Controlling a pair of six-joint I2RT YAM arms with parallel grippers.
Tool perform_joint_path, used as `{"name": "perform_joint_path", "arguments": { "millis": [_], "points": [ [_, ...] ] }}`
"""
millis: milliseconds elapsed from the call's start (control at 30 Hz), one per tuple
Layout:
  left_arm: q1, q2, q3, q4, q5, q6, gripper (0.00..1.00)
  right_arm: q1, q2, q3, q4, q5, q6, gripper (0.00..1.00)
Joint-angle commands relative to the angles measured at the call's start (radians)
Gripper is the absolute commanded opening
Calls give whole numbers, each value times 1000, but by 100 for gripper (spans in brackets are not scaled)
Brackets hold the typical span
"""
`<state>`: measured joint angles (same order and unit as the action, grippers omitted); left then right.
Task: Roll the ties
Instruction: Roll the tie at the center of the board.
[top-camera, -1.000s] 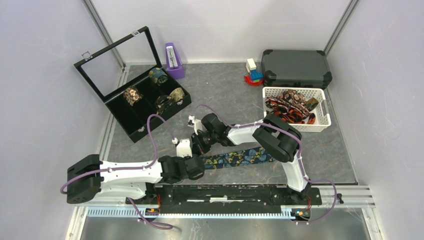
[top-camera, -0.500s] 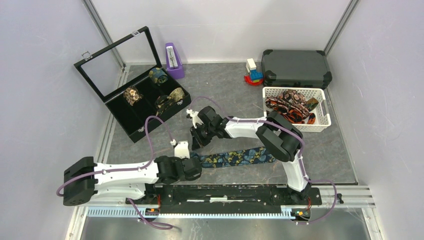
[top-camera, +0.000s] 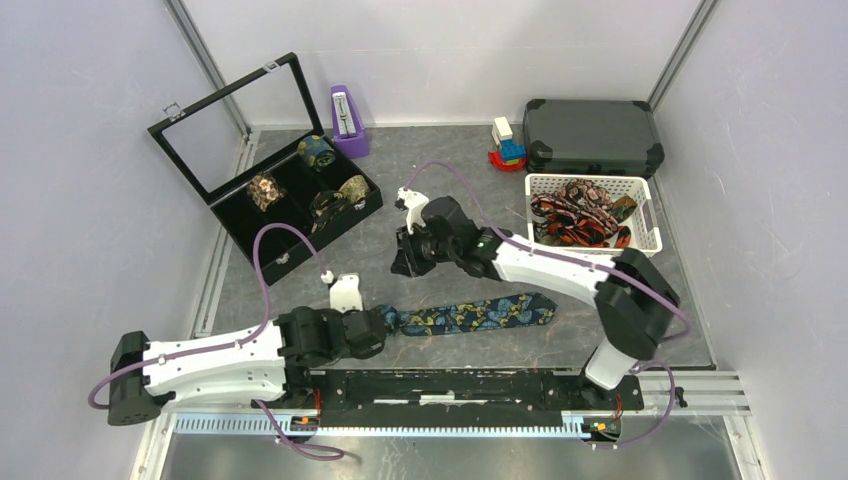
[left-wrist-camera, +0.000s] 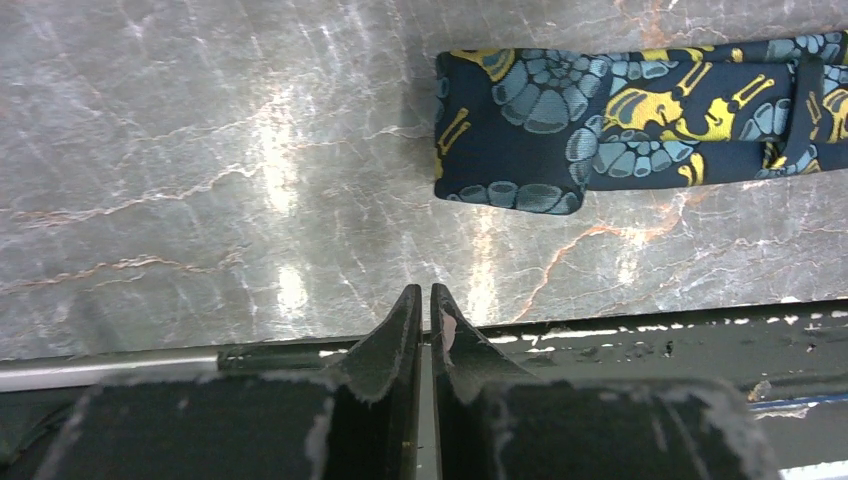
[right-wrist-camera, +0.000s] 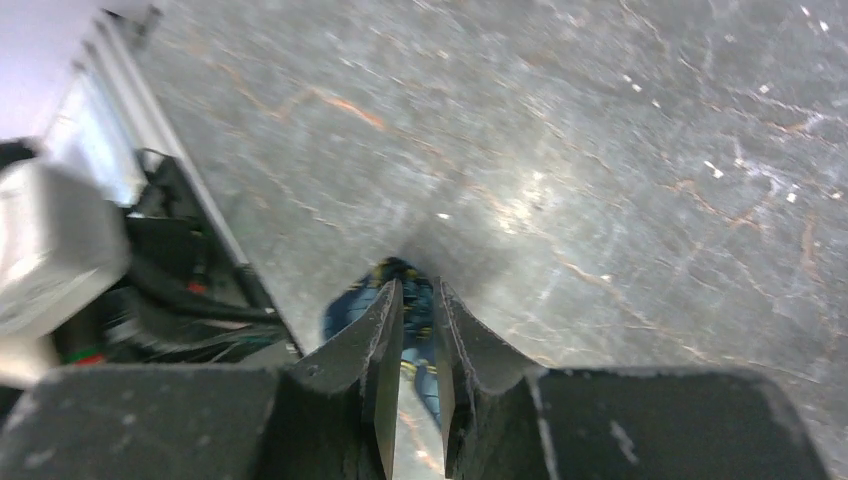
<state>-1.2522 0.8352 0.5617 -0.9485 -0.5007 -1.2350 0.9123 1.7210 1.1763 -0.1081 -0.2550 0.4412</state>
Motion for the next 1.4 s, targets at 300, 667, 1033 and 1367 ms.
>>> {"name": "perform_joint_path", "arguments": {
  "millis": [300,667,1033,1367],
  "points": [
    [-1,-68,26,-95,-99,-18,12,158,-103,-167,274,39,249,22],
    [-1,-86,7,-95,-108,-31,12,204,-16,-170,330,41,296,20],
    [-2,-79,7,-94,-113,-31,11,204,9,-215,340,65,284,18],
    [-2,-71,13,-94,-118,-29,11,204,13,-253,326,111,256,17]
  ]
}}
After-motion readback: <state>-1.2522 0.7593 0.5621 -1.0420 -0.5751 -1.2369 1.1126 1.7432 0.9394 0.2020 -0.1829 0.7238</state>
